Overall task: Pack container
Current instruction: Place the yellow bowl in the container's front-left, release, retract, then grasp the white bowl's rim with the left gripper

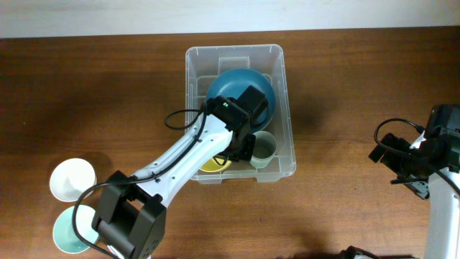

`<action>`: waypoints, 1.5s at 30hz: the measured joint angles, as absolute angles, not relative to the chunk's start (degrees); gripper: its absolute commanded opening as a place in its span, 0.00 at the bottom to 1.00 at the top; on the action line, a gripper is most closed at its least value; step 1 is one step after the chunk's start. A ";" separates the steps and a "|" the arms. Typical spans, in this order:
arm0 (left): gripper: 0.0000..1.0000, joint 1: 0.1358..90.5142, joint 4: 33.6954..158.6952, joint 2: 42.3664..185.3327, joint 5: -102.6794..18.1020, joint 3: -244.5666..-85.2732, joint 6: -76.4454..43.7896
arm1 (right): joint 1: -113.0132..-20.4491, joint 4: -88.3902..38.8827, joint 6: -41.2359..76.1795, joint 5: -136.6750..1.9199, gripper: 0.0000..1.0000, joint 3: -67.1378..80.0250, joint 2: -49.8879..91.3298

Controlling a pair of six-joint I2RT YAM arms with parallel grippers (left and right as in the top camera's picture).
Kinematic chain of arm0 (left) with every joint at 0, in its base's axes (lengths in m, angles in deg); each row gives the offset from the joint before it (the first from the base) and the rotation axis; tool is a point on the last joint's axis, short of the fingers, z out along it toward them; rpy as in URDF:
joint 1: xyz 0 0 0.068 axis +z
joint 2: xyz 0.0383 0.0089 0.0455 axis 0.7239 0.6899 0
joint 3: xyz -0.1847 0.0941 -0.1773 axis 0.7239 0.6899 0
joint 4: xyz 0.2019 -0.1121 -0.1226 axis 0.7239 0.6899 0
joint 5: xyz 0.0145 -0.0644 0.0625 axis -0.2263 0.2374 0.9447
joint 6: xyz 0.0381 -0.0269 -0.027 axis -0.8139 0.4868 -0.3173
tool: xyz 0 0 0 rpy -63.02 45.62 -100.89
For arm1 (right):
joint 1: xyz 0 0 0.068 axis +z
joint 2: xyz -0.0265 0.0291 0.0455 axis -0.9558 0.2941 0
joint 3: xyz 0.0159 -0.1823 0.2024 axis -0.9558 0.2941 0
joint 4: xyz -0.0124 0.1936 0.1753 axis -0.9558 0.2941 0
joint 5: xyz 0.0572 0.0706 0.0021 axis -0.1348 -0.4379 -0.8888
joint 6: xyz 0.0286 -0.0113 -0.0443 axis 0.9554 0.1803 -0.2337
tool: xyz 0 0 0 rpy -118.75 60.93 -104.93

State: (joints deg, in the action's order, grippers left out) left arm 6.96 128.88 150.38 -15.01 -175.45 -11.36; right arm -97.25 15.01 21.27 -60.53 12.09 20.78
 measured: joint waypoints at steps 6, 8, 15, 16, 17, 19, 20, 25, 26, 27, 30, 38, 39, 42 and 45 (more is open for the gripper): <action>0.34 6.96 128.95 150.51 -15.14 -175.48 -11.55 | -97.25 15.01 21.30 -60.53 0.99 12.09 20.78; 0.36 6.96 129.65 150.54 -15.16 -175.85 -12.32 | -97.25 14.99 21.32 -60.53 0.99 12.09 20.78; 0.38 11.33 142.48 150.49 -11.01 -192.90 -15.07 | -97.25 15.04 21.30 -60.70 0.99 12.09 20.78; 0.38 12.90 144.60 150.34 -9.92 -195.41 -15.29 | -97.25 14.97 21.30 -60.74 0.99 12.09 20.78; 0.37 14.78 146.13 150.01 -8.78 -197.46 -15.36 | -97.25 15.04 21.32 -60.72 0.99 12.09 20.78; 0.38 18.78 147.68 148.79 -7.08 -199.19 -15.46 | -97.25 15.04 21.32 -60.74 0.99 12.09 20.78; 0.38 21.27 148.44 147.94 -6.36 -199.43 -15.40 | -97.25 14.99 21.27 -60.72 0.99 12.09 20.78; 0.38 36.31 153.30 144.00 -4.52 -199.61 -13.06 | -97.25 14.99 21.30 -60.72 0.99 12.09 20.78; 0.38 39.02 153.71 143.59 -4.26 -199.61 -12.54 | -97.25 14.99 21.27 -60.74 0.99 12.09 20.78; 0.38 43.89 153.95 143.08 -3.56 -199.58 -11.88 | -97.25 14.99 21.25 -60.74 0.99 12.09 20.78; 0.38 51.35 152.53 142.47 -3.19 -197.25 -11.07 | -97.25 14.99 21.32 -60.74 0.99 12.09 20.78; 0.54 62.69 139.57 142.08 -2.16 -177.38 -10.57 | -97.25 14.97 21.32 -60.74 0.99 12.09 20.78; 0.55 63.56 138.39 142.14 -2.09 -175.24 -10.50 | -97.25 15.04 21.27 -60.74 0.99 12.09 20.78; 0.63 66.62 131.46 142.17 -2.18 -166.97 -10.24 | -97.25 14.97 21.30 -60.74 0.99 12.09 20.78; 0.66 68.77 126.70 142.17 -2.16 -161.16 -10.22 | -97.25 14.93 21.25 -60.79 0.99 12.09 20.78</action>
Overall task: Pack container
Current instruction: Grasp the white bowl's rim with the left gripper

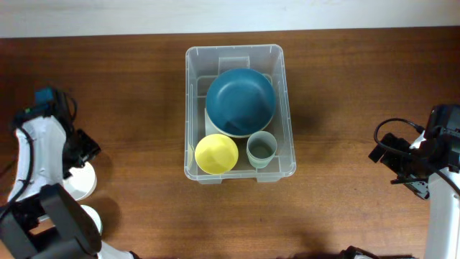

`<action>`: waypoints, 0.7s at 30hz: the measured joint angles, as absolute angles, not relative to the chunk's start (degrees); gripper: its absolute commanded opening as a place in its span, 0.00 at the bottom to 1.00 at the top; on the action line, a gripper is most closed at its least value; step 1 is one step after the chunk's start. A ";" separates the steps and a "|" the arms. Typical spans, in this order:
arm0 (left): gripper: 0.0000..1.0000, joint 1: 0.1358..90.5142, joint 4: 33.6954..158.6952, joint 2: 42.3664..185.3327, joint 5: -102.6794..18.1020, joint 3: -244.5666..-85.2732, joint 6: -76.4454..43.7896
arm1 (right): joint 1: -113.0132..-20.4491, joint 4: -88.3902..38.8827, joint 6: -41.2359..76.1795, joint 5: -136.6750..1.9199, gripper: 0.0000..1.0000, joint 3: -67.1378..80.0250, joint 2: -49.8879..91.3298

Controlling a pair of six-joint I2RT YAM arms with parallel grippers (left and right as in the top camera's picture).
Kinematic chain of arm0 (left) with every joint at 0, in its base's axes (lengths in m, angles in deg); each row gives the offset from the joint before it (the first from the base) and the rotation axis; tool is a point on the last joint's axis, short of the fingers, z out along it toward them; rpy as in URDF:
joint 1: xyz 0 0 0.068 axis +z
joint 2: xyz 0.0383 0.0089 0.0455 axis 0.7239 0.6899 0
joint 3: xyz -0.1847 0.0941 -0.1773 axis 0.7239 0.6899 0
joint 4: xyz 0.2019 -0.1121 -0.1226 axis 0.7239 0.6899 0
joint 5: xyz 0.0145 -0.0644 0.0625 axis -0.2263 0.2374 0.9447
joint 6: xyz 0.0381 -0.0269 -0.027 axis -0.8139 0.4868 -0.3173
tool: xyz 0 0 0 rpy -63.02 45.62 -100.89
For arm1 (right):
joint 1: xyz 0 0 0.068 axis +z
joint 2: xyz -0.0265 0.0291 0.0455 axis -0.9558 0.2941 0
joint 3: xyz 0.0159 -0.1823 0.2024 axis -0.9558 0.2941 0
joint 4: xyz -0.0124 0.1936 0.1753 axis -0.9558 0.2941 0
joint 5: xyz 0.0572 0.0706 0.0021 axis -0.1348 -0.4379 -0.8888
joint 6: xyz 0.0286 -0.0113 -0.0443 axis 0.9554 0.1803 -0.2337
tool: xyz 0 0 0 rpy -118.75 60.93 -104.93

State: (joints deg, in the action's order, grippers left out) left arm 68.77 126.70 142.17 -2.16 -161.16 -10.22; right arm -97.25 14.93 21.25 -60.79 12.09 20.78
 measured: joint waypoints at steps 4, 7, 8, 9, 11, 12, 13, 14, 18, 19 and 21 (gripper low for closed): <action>0.67 69.33 121.52 142.17 -2.18 -156.35 -10.22 | -97.25 14.84 21.25 -60.90 0.99 12.09 20.78; 0.67 69.29 118.41 142.14 -2.16 -154.19 -10.22 | -97.25 14.88 21.34 -60.90 0.99 12.09 20.78; 0.67 69.29 117.39 142.14 -2.18 -153.51 -10.24 | -97.25 14.84 21.30 -60.90 0.99 12.09 20.78; 0.67 69.29 115.59 142.14 -2.18 -152.51 -10.22 | -97.25 14.86 21.30 -60.90 0.99 12.09 20.78; 0.67 69.29 112.99 142.17 -2.18 -150.63 -10.22 | -97.25 14.84 21.30 -60.90 0.99 12.09 20.80; 0.67 69.29 112.60 142.17 -2.20 -150.36 -10.22 | -97.25 14.91 21.27 -60.90 0.99 12.09 20.78; 0.66 69.29 111.62 142.17 -2.18 -149.53 -10.24 | -97.25 14.88 21.32 -60.90 0.99 12.09 20.78; 0.65 69.29 110.81 142.17 -2.18 -148.99 -10.22 | -97.25 14.86 21.27 -60.92 0.99 12.09 20.80; 0.51 69.29 109.23 142.17 -2.18 -147.81 -10.22 | -97.25 14.86 21.30 -60.90 0.99 12.09 20.78; 0.45 69.29 109.19 142.17 -2.18 -147.70 -10.15 | -97.25 14.86 21.27 -60.90 0.99 12.09 20.78; 0.40 69.29 109.04 142.17 -2.22 -147.59 -9.89 | -97.25 14.86 21.27 -60.90 0.99 12.09 20.78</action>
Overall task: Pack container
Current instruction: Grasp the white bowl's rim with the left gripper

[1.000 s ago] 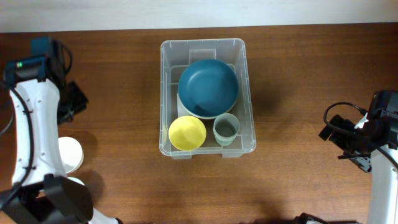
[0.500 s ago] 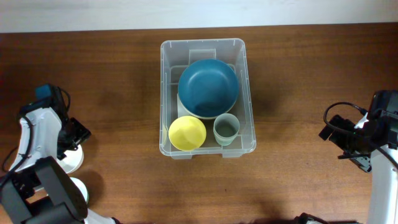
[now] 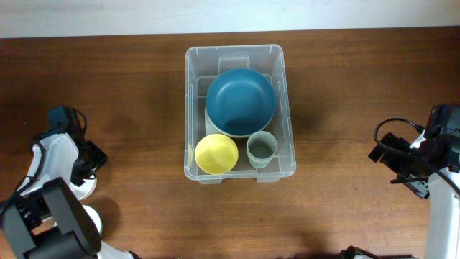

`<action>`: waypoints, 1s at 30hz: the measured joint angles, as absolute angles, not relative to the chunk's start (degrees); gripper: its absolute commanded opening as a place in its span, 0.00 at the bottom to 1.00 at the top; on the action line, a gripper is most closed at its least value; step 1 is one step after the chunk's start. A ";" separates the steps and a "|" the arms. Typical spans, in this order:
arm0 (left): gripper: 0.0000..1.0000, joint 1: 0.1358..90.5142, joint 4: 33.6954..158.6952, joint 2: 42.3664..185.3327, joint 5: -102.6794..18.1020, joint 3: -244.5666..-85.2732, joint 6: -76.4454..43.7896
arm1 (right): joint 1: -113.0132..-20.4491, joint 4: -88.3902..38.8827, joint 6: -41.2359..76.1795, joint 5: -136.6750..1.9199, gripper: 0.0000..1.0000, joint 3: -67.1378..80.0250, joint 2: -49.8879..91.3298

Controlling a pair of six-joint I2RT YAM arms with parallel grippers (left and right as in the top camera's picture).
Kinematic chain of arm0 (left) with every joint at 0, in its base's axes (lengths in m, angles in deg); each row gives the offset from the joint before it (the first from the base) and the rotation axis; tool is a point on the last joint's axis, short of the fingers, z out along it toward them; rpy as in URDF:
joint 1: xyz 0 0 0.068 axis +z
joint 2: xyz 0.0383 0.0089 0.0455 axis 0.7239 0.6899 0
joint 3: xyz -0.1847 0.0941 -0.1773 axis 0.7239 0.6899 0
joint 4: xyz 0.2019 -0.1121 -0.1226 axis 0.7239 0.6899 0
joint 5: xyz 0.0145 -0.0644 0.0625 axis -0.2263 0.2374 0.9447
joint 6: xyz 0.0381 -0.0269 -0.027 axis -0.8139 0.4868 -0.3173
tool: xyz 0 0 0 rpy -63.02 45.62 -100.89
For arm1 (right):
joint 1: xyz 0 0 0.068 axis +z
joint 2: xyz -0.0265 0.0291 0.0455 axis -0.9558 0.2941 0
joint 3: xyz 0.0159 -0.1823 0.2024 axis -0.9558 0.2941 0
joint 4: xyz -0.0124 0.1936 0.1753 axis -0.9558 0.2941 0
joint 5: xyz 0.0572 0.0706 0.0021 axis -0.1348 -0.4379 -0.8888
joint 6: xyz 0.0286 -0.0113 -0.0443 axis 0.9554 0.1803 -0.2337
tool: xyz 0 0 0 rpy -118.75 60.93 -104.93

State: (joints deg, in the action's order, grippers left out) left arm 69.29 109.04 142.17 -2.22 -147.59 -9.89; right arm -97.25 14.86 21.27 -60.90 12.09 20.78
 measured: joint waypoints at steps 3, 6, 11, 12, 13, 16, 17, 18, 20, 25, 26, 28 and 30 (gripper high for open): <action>0.36 69.29 108.40 142.17 -2.33 -147.50 -10.09 | -97.25 14.86 21.30 -60.90 0.99 12.09 20.78; 0.29 69.29 107.35 142.32 -3.23 -147.50 -10.33 | -97.25 14.88 21.30 -60.90 0.99 12.09 20.78; 0.13 69.29 106.44 144.46 -3.84 -147.50 -10.81 | -97.25 14.86 21.32 -60.90 0.99 12.09 20.78; 0.08 69.29 106.33 144.98 -3.93 -147.50 -10.90 | -97.25 14.88 21.32 -60.90 0.99 12.09 20.78; 0.01 69.29 106.26 145.62 -3.95 -147.50 -10.92 | -97.25 14.88 21.32 -60.90 0.99 12.09 20.78; 0.01 69.29 106.28 146.27 -3.51 -147.50 -11.31 | -97.25 14.86 21.27 -60.92 0.99 12.09 20.78; 0.00 69.29 106.13 146.27 -3.58 -147.50 -11.38 | -97.25 14.88 21.27 -60.90 0.99 12.09 20.78; 0.01 69.29 106.13 146.27 -3.51 -147.50 -11.38 | -97.25 14.86 21.32 -60.90 0.99 12.09 20.78; 0.01 69.27 106.85 146.27 -3.62 -147.83 -11.53 | -97.25 14.88 21.30 -60.90 0.99 12.09 20.78; 0.00 66.97 114.50 146.36 -4.26 -155.22 -12.69 | -97.25 14.95 21.30 -60.90 0.99 12.09 20.78; 0.00 65.64 115.88 146.21 -4.35 -158.17 -13.10 | -97.25 14.91 21.30 -60.90 0.99 12.09 20.78; 0.01 62.84 118.61 145.60 -4.39 -163.13 -13.63 | -97.25 14.84 21.30 -60.90 0.99 12.09 20.78; 0.00 58.58 122.70 143.96 -4.67 -168.77 -14.02 | -97.25 14.86 21.30 -60.90 0.99 12.09 20.78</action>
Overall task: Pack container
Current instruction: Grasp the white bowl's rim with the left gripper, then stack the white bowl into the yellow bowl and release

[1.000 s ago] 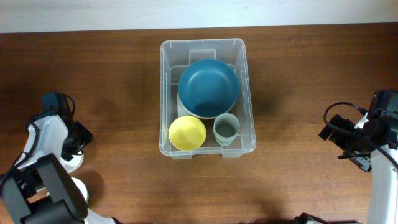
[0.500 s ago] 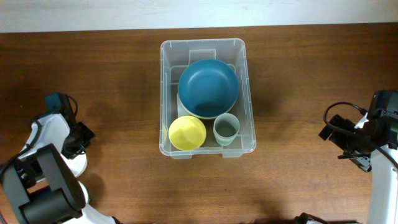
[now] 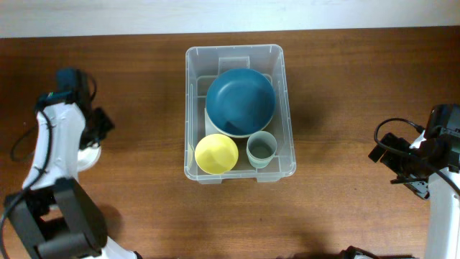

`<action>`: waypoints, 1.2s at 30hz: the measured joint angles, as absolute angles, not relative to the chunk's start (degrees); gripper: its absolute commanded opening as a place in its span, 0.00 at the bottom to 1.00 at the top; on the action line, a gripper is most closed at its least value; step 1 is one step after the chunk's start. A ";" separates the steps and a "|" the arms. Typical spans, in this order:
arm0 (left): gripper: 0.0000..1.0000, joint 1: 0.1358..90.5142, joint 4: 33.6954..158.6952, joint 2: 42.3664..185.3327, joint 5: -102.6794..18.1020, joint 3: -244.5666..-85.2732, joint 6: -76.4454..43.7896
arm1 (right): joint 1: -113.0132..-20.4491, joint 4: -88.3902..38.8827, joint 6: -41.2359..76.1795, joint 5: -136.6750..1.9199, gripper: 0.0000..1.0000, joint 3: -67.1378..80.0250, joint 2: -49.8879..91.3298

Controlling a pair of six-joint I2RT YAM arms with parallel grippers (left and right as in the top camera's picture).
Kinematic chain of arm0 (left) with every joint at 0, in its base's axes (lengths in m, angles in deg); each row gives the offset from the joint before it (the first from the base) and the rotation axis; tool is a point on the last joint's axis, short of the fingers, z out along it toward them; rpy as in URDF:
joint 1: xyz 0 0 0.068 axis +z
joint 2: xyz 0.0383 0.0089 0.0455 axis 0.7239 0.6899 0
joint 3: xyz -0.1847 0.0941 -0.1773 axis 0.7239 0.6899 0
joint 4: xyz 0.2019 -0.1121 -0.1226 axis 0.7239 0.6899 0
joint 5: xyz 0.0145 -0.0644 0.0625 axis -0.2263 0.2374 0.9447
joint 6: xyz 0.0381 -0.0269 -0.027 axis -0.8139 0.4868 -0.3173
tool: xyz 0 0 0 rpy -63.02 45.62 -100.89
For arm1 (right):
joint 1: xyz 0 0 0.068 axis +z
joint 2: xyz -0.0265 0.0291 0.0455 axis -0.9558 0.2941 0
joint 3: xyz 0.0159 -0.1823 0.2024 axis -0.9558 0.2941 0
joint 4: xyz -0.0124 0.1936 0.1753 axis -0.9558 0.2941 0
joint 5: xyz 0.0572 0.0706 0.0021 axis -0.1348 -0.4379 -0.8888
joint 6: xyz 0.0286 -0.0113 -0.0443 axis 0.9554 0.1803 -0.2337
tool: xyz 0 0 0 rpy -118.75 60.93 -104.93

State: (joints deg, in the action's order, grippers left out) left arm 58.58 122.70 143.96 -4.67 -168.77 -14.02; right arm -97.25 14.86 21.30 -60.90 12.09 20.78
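A clear plastic container (image 3: 192, 86) stands at the table's middle. It holds a dark blue bowl (image 3: 241, 101), a yellow bowl (image 3: 216, 154) and a pale green cup (image 3: 260, 149). My left gripper (image 3: 93, 142) is far to the left of the container. A white bowl (image 3: 87, 156) peeks out from under it and looks held at the rim. My right gripper (image 3: 399, 167) rests near the right edge with nothing in it. Its jaws are too dark to read.
A pale plate edge (image 3: 210, 119) shows beneath the blue bowl. The left arm's lower links (image 3: 61, 216) cover the table's front left corner. Bare brown wood lies between the container and each arm.
The left gripper has moved up and slightly right, from the front left toward the table's middle height. The white bowl is now higher up under it. The right arm is unchanged.
First my left gripper was inside the container over the yellow bowl, with a white and a teal bowl at the front left. Then the yellow bowl lay in the container and the gripper was at the white bowl. Now that bowl has moved with it.
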 measured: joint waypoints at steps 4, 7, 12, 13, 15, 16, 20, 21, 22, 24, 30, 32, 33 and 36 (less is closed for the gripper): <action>0.01 47.61 127.31 140.00 -5.59 -176.66 -14.20 | -97.25 14.84 21.27 -60.90 0.99 12.09 20.78; 0.01 39.24 129.71 138.27 -5.85 -179.63 -14.17 | -97.25 14.84 21.27 -60.92 0.99 12.09 20.78; 0.00 23.35 131.37 137.77 -6.53 -180.98 -14.17 | -97.25 14.82 21.30 -60.92 0.99 12.09 20.78; 0.01 20.75 131.53 137.77 -6.55 -180.98 -14.17 | -97.25 14.84 21.27 -60.90 0.99 12.09 20.78; 0.00 16.48 132.18 137.77 -6.75 -180.98 -13.98 | -97.25 14.86 21.30 -60.92 0.99 12.09 20.78; 0.01 15.33 132.55 137.77 -6.88 -180.98 -13.87 | -97.25 14.84 21.30 -60.90 0.99 12.09 20.78; 0.01 10.61 133.63 137.77 -7.75 -180.98 -13.28 | -97.25 14.84 21.30 -60.92 0.99 12.09 20.78; 0.01 9.80 133.60 137.77 -7.86 -180.98 -13.21 | -97.25 14.84 21.27 -60.92 0.99 12.09 20.78; 0.00 9.27 133.63 137.77 -7.89 -180.98 -13.08 | -97.25 14.84 21.27 -60.92 0.99 12.09 20.78; 0.01 7.68 133.60 137.95 -8.06 -180.98 -12.86 | -97.25 14.86 21.27 -60.92 0.99 12.09 20.78; 0.01 5.93 132.69 142.10 -8.94 -181.01 -12.82 | -97.25 14.84 21.27 -60.92 0.99 12.09 20.78; 0.01 5.88 132.66 145.51 -9.31 -180.98 -12.82 | -97.25 14.84 21.32 -60.94 0.99 12.09 20.78; 0.00 5.88 132.66 146.78 -9.37 -180.98 -12.82 | -97.25 14.84 21.30 -60.92 0.99 12.09 20.78; 0.02 5.88 132.66 149.12 -10.05 -180.98 -12.82 | -97.25 14.84 21.30 -60.92 0.99 12.09 20.78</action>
State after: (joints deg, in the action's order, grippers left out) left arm 5.88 132.66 149.12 -10.05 -180.98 -12.82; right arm -97.25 14.84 21.30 -60.92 12.09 20.78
